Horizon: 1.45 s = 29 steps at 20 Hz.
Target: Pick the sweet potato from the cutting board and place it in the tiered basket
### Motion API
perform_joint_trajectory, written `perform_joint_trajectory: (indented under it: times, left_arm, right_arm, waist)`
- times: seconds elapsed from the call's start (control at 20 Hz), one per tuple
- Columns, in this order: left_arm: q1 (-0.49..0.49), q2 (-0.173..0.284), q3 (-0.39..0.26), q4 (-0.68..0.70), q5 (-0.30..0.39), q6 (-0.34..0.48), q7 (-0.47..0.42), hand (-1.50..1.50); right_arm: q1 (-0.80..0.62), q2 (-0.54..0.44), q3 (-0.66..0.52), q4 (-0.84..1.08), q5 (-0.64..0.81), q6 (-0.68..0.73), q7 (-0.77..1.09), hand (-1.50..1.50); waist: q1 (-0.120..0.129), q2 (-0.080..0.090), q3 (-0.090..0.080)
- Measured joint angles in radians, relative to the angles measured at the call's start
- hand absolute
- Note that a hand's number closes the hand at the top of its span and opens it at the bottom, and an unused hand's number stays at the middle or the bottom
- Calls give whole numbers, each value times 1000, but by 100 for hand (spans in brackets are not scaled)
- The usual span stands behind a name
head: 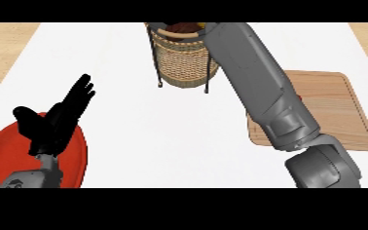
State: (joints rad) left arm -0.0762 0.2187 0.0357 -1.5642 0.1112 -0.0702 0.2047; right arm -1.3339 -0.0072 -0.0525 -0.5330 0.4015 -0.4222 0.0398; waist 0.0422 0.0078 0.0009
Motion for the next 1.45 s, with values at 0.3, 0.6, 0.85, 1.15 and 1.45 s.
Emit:
perform_joint_trajectory:
  times: [0.3, 0.6, 0.85, 1.15, 1.45]
  left_arm:
    - [-6, 14, 25, -10, 19, -8, 23, 0]
    - [3, 11, 33, -7, 16, -6, 22, 0]
    - [23, 6, 30, -33, 9, -4, 28, 0]
    - [7, 5, 37, -21, 7, -10, 28, 0]
    - [10, 1, 43, -23, 2, -13, 26, 0]
  right_arm:
    - [21, -14, -137, -37, -155, -3, -69, -150]
    - [38, -92, -236, -82, -243, -9, -91, -150]
    - [86, -233, -302, -108, -293, 45, -88, -150]
    - [146, -382, -352, -127, -344, 145, -87, -150]
    - [206, -524, -393, -109, -394, 279, -115, -150]
  waist:
    - [-14, 0, 0]
    - [-28, -5, -1]
    - [-35, -6, -1]
    - [-37, -6, -1]
    - [-34, -5, -1]
